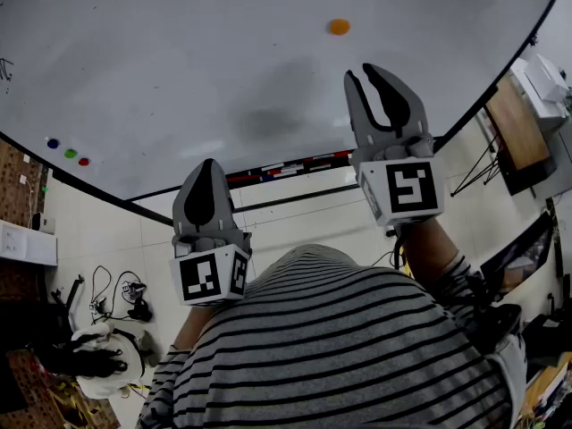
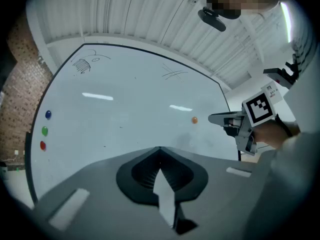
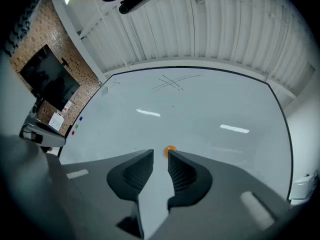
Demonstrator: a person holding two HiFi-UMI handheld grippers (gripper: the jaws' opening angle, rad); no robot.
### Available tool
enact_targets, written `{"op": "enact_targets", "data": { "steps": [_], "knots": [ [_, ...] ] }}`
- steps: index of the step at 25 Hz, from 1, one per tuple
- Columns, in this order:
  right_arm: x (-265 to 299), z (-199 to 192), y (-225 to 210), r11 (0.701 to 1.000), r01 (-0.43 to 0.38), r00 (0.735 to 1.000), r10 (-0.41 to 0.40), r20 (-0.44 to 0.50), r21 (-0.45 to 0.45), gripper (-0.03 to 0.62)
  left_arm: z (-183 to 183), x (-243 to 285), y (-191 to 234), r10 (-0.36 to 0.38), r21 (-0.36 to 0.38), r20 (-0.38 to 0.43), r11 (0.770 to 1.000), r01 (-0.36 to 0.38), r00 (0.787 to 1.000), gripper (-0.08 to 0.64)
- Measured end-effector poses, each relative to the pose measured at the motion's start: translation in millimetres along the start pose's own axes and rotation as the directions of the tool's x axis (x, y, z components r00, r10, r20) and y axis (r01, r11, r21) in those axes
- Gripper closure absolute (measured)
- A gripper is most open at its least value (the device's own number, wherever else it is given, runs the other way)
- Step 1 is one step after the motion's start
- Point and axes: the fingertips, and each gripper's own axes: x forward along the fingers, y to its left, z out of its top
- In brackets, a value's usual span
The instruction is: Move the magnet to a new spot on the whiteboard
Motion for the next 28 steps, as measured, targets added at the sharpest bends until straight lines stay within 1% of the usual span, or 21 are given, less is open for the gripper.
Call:
{"op": "enact_targets", "data": {
  "steps": [3,5,10,15,17,19,22,28],
  "knots": [
    [30,-2,-10,0.998,0.068,0.997,-0.068,-0.026,-0.013,0.486,-1,13,22,0.006,-0.002,-0.003,1.000,-0.006,1.000,0.545],
    [47,-5,-14,0.995,0.094,0.995,-0.095,-0.038,-0.012,0.469,-3,21,34,0.012,-0.005,-0.008,1.000,-0.012,1.000,0.545],
    [72,-13,-15,0.994,0.109,0.993,-0.109,-0.038,-0.006,0.466,-14,41,42,-0.006,-0.016,-0.022,1.000,0.006,1.000,0.545],
    [75,-11,-16,0.989,0.148,0.989,-0.149,-0.028,-0.023,0.468,-17,45,47,-0.007,-0.016,-0.024,1.000,0.006,1.000,0.545],
    [76,-12,-16,0.988,0.152,0.988,-0.153,-0.032,-0.026,0.468,-17,46,47,-0.003,-0.019,-0.027,1.000,0.003,1.000,0.545],
    [74,-15,-16,0.989,0.147,0.988,-0.148,-0.041,-0.021,0.468,-17,45,45,-0.003,-0.021,-0.028,1.000,0.003,1.000,0.545],
    [59,-4,-15,0.989,0.146,0.989,-0.146,-0.013,0.000,0.468,-14,38,36,-0.007,-0.011,-0.024,1.000,0.007,1.000,0.545],
    [-4,15,-13,0.992,0.117,0.993,-0.118,0.022,0.049,0.468,-8,11,3,-0.009,0.002,-0.009,1.000,0.010,1.000,0.545]
  ]
}}
